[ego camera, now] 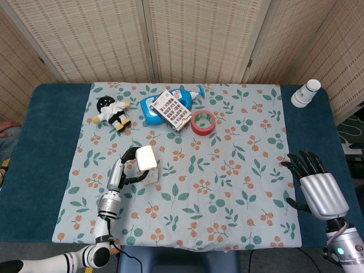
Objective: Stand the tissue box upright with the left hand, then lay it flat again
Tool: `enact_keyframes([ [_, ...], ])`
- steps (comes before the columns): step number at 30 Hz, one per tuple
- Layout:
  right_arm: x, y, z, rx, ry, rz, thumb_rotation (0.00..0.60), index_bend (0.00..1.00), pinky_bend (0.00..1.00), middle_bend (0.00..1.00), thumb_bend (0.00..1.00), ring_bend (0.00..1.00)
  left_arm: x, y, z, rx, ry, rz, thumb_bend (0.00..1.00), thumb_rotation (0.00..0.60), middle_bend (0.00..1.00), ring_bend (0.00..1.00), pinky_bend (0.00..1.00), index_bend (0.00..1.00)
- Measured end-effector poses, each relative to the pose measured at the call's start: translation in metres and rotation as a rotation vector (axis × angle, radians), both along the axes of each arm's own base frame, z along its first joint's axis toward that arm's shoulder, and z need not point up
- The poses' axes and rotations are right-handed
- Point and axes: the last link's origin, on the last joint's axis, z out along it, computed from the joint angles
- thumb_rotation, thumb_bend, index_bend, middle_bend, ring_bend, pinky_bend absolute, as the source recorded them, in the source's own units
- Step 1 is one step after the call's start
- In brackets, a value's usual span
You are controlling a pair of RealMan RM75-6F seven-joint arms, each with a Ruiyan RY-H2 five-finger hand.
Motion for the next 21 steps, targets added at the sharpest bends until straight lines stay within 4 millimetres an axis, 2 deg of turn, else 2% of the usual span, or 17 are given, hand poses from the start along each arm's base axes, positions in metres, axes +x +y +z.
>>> enact_keyframes([
  [2,0.0,0.0,0.0,0.001,0.001,-0.001,0.6,0.2,0.07,0.11,0.12,0.0,0.0,0.0,0.001,-0.001,-0.002,-0.006,0.21,0.6,0.43,0.19,0.22,0.2],
  [4,0.0,0.0,-0.001,0.001,0.002,-0.001,0.6,0.2,0.07,0.11,0.12,0.0,0.0,-0.001,0.001,-0.005,-0.004,-0.017,0.18,0.6,0.37,0.14,0.2,0.08],
  [7,0.0,0.0,-0.001,0.001,0.003,-0.002,0.6,0.2,0.07,0.11,0.11,0.0,0.0,-0.002,0.002,-0.018,-0.002,-0.038,0.16,0.6,0.28,0.08,0.18,0.01],
  [12,-0.001,0.0,-0.001,-0.001,0.006,-0.008,0.6,0.2,0.07,0.11,0.11,0.0,-0.003,-0.004,0.002,-0.025,-0.008,-0.045,0.15,0.6,0.17,0.0,0.16,0.0],
  [21,0.001,0.001,-0.001,-0.001,0.007,-0.009,0.6,0.2,0.07,0.11,0.11,0.0,-0.01,-0.009,0.003,-0.042,-0.028,-0.058,0.12,0.6,0.03,0.0,0.15,0.0],
])
